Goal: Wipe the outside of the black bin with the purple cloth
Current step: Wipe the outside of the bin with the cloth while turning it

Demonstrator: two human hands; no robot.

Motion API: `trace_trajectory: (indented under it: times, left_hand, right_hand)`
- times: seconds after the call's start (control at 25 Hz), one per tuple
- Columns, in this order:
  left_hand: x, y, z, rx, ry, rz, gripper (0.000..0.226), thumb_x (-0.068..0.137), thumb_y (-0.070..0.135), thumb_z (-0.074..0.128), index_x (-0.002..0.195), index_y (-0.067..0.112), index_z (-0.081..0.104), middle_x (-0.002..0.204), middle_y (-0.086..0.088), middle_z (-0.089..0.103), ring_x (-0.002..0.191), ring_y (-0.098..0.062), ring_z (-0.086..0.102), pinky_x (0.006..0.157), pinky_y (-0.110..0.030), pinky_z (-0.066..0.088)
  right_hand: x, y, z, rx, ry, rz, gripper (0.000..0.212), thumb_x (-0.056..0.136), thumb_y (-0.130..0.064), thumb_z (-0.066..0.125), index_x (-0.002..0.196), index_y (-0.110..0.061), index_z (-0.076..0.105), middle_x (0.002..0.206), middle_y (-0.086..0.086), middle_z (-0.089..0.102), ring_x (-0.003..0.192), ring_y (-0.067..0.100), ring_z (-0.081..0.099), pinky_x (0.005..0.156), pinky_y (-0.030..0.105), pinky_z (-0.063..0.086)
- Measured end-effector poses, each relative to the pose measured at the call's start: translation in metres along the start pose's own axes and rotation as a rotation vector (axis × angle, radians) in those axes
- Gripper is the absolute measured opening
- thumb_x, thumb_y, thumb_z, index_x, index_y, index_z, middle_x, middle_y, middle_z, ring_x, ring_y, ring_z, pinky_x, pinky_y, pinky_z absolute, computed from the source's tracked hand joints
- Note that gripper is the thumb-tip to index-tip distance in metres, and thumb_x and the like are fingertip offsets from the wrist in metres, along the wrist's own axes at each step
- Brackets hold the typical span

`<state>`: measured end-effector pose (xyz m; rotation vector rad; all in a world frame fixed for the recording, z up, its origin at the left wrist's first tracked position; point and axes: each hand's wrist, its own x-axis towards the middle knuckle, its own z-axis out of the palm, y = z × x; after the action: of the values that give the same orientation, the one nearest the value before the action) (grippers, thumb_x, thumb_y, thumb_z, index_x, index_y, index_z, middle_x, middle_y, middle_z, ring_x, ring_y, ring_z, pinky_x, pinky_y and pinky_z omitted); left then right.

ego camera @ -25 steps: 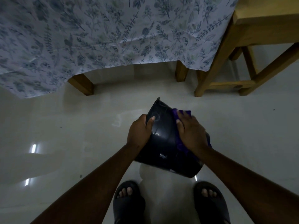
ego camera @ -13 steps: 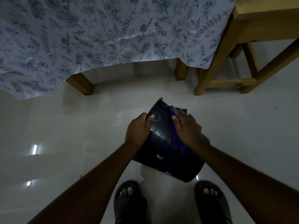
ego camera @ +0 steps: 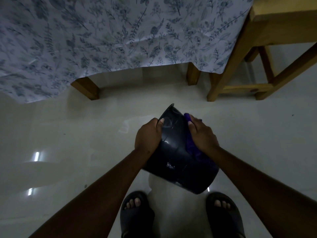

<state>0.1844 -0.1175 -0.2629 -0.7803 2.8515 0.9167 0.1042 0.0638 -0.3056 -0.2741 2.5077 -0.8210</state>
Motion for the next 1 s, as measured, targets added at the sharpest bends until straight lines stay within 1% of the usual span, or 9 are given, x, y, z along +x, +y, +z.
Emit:
trace_trajectory:
  times: [0.08,0.16,0.28,0.36,0.48,0.64,0.8,0.88,1.0]
  left_hand:
    - [0.002,0.002,-0.001,0.01,-0.005,-0.024,0.045,0.101,0.045,0.03,0.085,0.012,0.057,0.073,-0.002,0.062,0.068,-0.02,0.059,0.06,-0.03,0.043]
    - [0.006,0.006,0.001,0.029,-0.001,-0.038,0.046,0.101,0.045,0.03,0.087,0.011,0.058,0.077,-0.004,0.063,0.071,-0.022,0.059,0.062,-0.031,0.044]
    - [0.017,0.016,0.003,0.051,-0.032,-0.042,0.044,0.101,0.044,0.033,0.088,0.01,0.057,0.081,-0.006,0.064,0.076,-0.024,0.061,0.065,-0.031,0.044]
    - [0.021,0.02,0.0,-0.1,-0.143,-0.047,0.034,0.099,0.041,0.041,0.096,0.01,0.057,0.088,-0.005,0.063,0.083,-0.023,0.062,0.068,-0.031,0.046]
    - [0.003,0.004,-0.016,-0.333,-0.345,-0.064,0.032,0.096,0.036,0.05,0.119,0.013,0.053,0.106,-0.003,0.064,0.094,-0.018,0.062,0.074,-0.025,0.048]
    - [-0.01,-0.007,-0.015,-0.119,-0.093,-0.029,0.034,0.1,0.039,0.04,0.102,0.01,0.057,0.096,-0.008,0.068,0.083,-0.023,0.063,0.069,-0.029,0.045]
    - [0.029,0.019,-0.004,-0.046,-0.088,-0.086,0.035,0.1,0.036,0.039,0.095,0.006,0.057,0.089,-0.01,0.064,0.084,-0.028,0.062,0.069,-0.032,0.044]
    - [0.032,0.016,-0.002,-0.041,-0.093,-0.078,0.036,0.1,0.035,0.037,0.095,0.005,0.056,0.087,-0.009,0.061,0.084,-0.029,0.061,0.069,-0.032,0.043]
    - [0.028,0.009,-0.001,-0.044,-0.08,-0.074,0.038,0.101,0.036,0.037,0.097,0.004,0.057,0.089,-0.01,0.063,0.082,-0.027,0.06,0.07,-0.033,0.045]
  right_hand:
    - [-0.026,0.009,0.002,-0.065,0.056,0.1,0.053,0.099,-0.049,0.021,0.149,-0.033,0.025,0.15,0.008,0.042,0.13,0.035,0.045,0.105,0.05,0.037]
    - [-0.075,0.0,0.021,-0.303,0.144,-0.068,0.057,0.098,-0.048,0.019,0.151,-0.03,0.017,0.159,0.005,0.026,0.142,0.036,0.028,0.109,0.053,0.03]
    - [-0.08,-0.017,0.033,-0.346,0.123,-0.259,0.057,0.098,-0.046,0.018,0.152,-0.031,0.013,0.162,0.002,0.016,0.147,0.034,0.013,0.11,0.052,0.021]
    - [-0.046,-0.02,0.019,-0.328,0.109,-0.287,0.057,0.098,-0.048,0.012,0.152,-0.031,0.015,0.161,0.001,0.02,0.147,0.029,0.02,0.115,0.05,0.024]
    - [-0.001,-0.019,-0.002,-0.168,0.058,-0.182,0.051,0.101,-0.046,0.024,0.148,-0.027,0.031,0.153,0.003,0.039,0.135,0.026,0.041,0.108,0.047,0.035]
    - [-0.016,-0.016,0.006,-0.161,0.041,-0.149,0.052,0.101,-0.04,0.024,0.151,-0.027,0.02,0.158,0.002,0.029,0.14,0.03,0.032,0.108,0.051,0.032]
    - [-0.104,-0.006,0.043,-0.45,0.128,-0.309,0.059,0.097,-0.042,0.023,0.153,-0.03,0.01,0.162,0.004,0.011,0.146,0.037,0.012,0.108,0.056,0.021]
    - [-0.082,-0.015,0.037,-0.414,0.141,-0.382,0.056,0.098,-0.041,0.026,0.152,-0.029,0.017,0.161,0.004,0.019,0.146,0.034,0.017,0.108,0.054,0.022]
    - [-0.014,-0.026,0.012,-0.23,0.099,-0.23,0.051,0.1,-0.042,0.024,0.147,-0.024,0.029,0.152,0.005,0.039,0.136,0.029,0.04,0.107,0.05,0.037]
